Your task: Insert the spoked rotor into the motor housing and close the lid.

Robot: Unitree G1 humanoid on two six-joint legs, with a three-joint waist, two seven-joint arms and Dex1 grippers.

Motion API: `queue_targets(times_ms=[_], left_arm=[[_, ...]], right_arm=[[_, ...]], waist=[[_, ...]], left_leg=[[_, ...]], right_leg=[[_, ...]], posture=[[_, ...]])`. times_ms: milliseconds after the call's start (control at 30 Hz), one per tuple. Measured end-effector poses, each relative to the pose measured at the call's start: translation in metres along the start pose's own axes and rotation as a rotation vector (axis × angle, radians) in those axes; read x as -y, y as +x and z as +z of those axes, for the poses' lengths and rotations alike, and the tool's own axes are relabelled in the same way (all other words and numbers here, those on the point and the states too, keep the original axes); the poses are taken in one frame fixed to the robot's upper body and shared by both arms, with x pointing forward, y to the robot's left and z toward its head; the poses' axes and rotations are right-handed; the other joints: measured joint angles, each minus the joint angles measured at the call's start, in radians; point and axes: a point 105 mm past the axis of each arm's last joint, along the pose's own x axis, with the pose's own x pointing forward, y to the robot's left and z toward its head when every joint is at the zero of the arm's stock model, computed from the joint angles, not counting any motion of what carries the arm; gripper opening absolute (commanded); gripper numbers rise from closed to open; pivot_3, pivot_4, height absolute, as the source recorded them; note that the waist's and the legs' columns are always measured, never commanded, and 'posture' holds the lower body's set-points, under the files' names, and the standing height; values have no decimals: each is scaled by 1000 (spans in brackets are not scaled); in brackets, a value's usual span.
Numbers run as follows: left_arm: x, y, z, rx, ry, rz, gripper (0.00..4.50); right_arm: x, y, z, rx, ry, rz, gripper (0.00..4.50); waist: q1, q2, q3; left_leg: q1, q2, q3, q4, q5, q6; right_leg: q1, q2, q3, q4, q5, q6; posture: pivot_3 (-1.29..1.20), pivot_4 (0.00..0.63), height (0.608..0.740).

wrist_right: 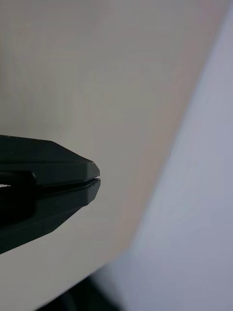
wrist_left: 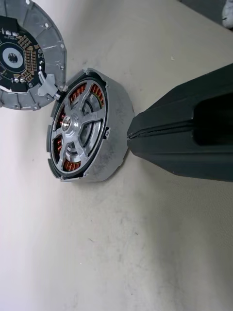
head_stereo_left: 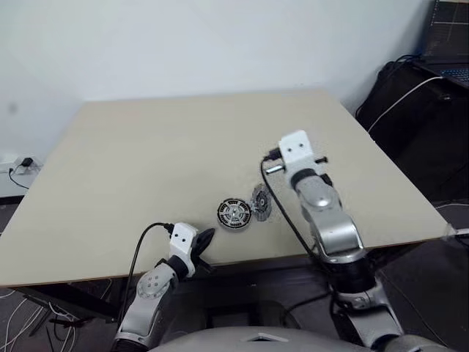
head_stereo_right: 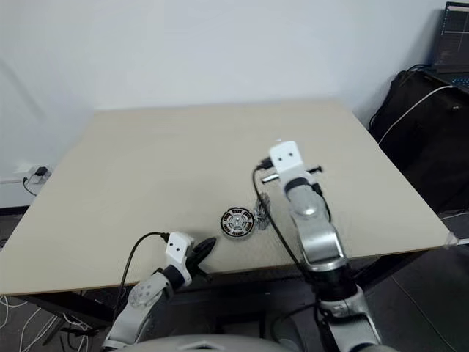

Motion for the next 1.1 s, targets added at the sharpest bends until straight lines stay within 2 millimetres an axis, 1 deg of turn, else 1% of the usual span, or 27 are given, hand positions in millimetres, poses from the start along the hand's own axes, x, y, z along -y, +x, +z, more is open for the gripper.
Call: queue_targets(times_ms=[100, 167, 200, 267, 333, 400, 467, 633, 733, 867, 1000, 1100], left_arm=[[0, 1, 2, 3, 11, -12, 0], [-1, 1, 3, 2, 22, -14, 0], [-1, 2, 4, 6, 27, -18, 0], [-2, 2, 6, 9, 45, -19, 0], [-4, 2, 8, 20, 61, -14, 0], [-4, 3, 11, 31, 83, -13, 0], [-5, 3, 11, 34, 92, -12, 0], [-5, 3, 10, 37, 96, -11, 0], [-5, 3, 11, 38, 97, -11, 0], [-6, 3, 11, 38, 97, -9, 0], [-7, 2, 10, 36, 96, -6, 0], [-7, 2, 10, 34, 95, -4, 0]], right_arm=[[16, -16, -44, -150, -69, -29, 57], [14, -27, -67, -243, -82, 4, 57], [11, -33, -74, -276, -95, 38, 57], [-2, -47, -86, -337, -119, 147, 57], [-19, -58, -89, -366, -106, 253, 57], [-32, -62, -83, -358, -74, 330, 57], [-43, -65, -73, -323, -29, 386, 57], [-69, -65, -47, -243, 142, 475, 57], [-73, -62, -34, -212, 203, 514, 57], [-80, -62, -24, -193, 234, 565, 57], [-88, -62, -16, -177, 244, 611, 57], [-97, -61, -15, -184, 253, 644, 57]], waist=[[1, 0, 0], [-3, 0, 1], [-2, 0, 1], [-3, 0, 1], [-3, -1, 2], [-3, -3, 3], [-1, -5, 4], [0, -6, 5], [0, -6, 5], [-1, -6, 5], [-1, -6, 5], [-1, -6, 5]], left_leg=[[0, 0, 0, 0, 0, 0], [0, 1, 1, 0, 0, 0], [1, 1, 2, 0, 0, 1], [2, 1, 2, 1, 0, 1], [2, 2, 2, 1, 0, 1], [2, 2, 2, 2, 0, 1], [2, 2, 1, 2, 0, 1], [1, 2, 1, 1, 0, 1], [1, 1, 1, 2, 0, 1], [1, 1, 0, 1, 0, 1], [1, 1, 0, 1, 0, 1], [1, 1, 0, 1, 0, 1]], right_leg=[[0, 0, 0, 0, 0, 0], [0, 1, 1, 1, 0, 0], [0, 1, 1, 1, 0, 0], [1, 1, 1, 1, -1, 0], [2, 1, 1, 1, -1, 0], [2, 1, 1, 1, 0, 0], [2, 1, 0, 0, 0, 1], [1, 1, 0, 0, 0, 2], [2, 0, 0, -1, 0, 2], [1, 0, 0, -1, 0, 2], [2, 1, 0, 0, 0, 1], [2, 0, 0, 0, 0, 1]], posture=[[0, 0, 740], [0, 0, 740], [0, 0, 740], [0, 0, 740], [0, 0, 740], [0, 0, 740], [0, 0, 740], [0, 0, 740], [0, 0, 740], [0, 0, 740], [0, 0, 740], [0, 0, 740]])
